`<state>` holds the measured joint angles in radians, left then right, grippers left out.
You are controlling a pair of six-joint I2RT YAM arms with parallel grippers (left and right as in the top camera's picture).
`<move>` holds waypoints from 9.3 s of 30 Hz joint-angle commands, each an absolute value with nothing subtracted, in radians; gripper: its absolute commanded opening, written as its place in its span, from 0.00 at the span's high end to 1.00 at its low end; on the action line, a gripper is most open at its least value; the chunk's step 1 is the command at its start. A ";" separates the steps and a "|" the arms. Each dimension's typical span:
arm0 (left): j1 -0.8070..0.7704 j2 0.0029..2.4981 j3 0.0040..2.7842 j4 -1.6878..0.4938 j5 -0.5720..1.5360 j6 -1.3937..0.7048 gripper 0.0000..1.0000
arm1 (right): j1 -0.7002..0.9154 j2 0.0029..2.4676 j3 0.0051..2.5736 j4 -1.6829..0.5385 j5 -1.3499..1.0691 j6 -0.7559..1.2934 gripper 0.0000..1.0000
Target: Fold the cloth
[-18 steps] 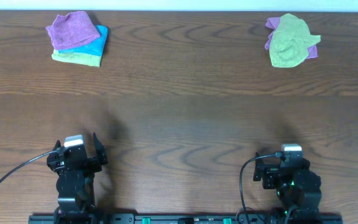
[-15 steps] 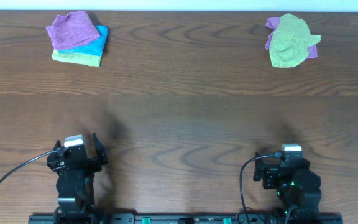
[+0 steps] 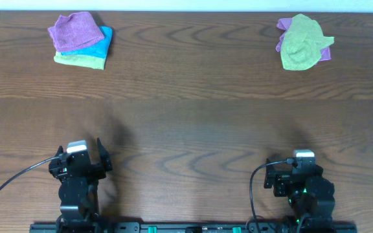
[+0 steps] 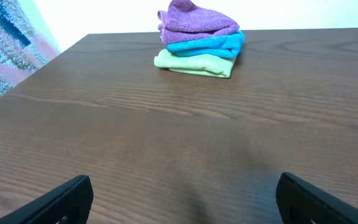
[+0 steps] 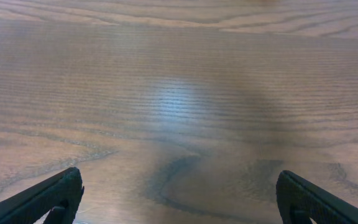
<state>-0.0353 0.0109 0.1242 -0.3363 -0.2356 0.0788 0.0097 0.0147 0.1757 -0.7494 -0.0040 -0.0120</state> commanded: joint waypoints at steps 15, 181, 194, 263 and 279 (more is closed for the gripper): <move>-0.032 0.004 0.108 -0.358 -0.235 0.082 0.05 | 0.001 0.005 0.163 -0.748 -0.012 -0.024 0.01; -0.032 0.004 0.108 -0.358 -0.236 0.082 0.05 | 0.632 2.078 1.586 -0.422 -0.498 0.141 0.11; -0.032 0.004 0.108 -0.358 -0.236 0.082 0.05 | 0.485 2.004 1.698 -0.558 -0.376 0.201 0.10; -0.032 0.004 0.108 -0.358 -0.236 0.082 0.05 | 0.378 2.211 1.596 -0.725 -0.337 0.081 0.99; -0.032 0.004 0.108 -0.358 -0.236 0.083 0.05 | 0.141 2.136 1.604 -0.752 -0.224 0.088 0.99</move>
<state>-0.0353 0.0101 0.1242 -0.3367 -0.2352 0.0788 0.1600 2.1830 1.6047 -0.7460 -0.2455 0.0910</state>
